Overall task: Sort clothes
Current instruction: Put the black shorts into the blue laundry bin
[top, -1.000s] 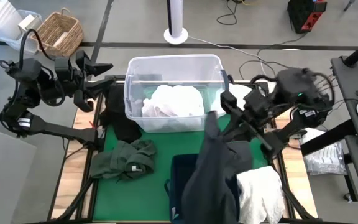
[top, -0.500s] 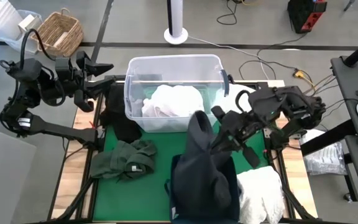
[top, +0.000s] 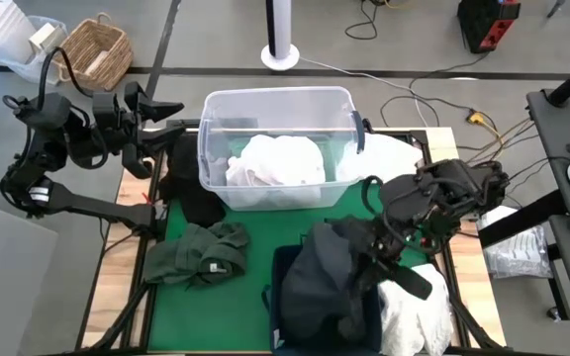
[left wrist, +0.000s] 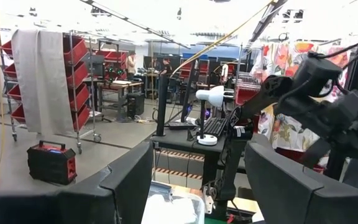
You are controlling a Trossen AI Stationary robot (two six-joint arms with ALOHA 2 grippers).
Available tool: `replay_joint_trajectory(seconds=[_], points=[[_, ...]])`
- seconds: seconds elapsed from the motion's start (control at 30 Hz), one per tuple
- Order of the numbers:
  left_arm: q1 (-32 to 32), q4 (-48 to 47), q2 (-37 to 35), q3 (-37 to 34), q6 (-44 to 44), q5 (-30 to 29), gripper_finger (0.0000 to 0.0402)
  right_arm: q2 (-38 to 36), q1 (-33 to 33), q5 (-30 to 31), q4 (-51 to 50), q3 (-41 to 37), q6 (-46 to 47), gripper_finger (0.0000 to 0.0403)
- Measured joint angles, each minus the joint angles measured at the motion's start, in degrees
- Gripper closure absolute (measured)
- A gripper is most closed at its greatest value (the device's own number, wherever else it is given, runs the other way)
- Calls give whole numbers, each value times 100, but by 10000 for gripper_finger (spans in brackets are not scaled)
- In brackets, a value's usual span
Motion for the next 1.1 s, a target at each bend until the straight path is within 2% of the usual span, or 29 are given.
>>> replay_joint_trajectory(seconds=[0.43,0.63,0.73,0.8,0.93,1.1], points=[[0,-5,-4,0,0,2,170,239,791,55,-82,-8,1499,394],[0,7,-4,0,-23,4,170,381,1252,322,497,-8,2203,394],[0,11,-4,0,-40,3,170,417,1399,786,503,-8,2379,394],[0,11,-4,0,-41,4,170,449,1448,1335,287,-8,2338,394],[0,13,17,0,-44,4,170,588,1421,2433,-317,-8,1905,394],[0,15,35,0,-109,2,170,786,1205,3208,-860,-8,1211,394]])
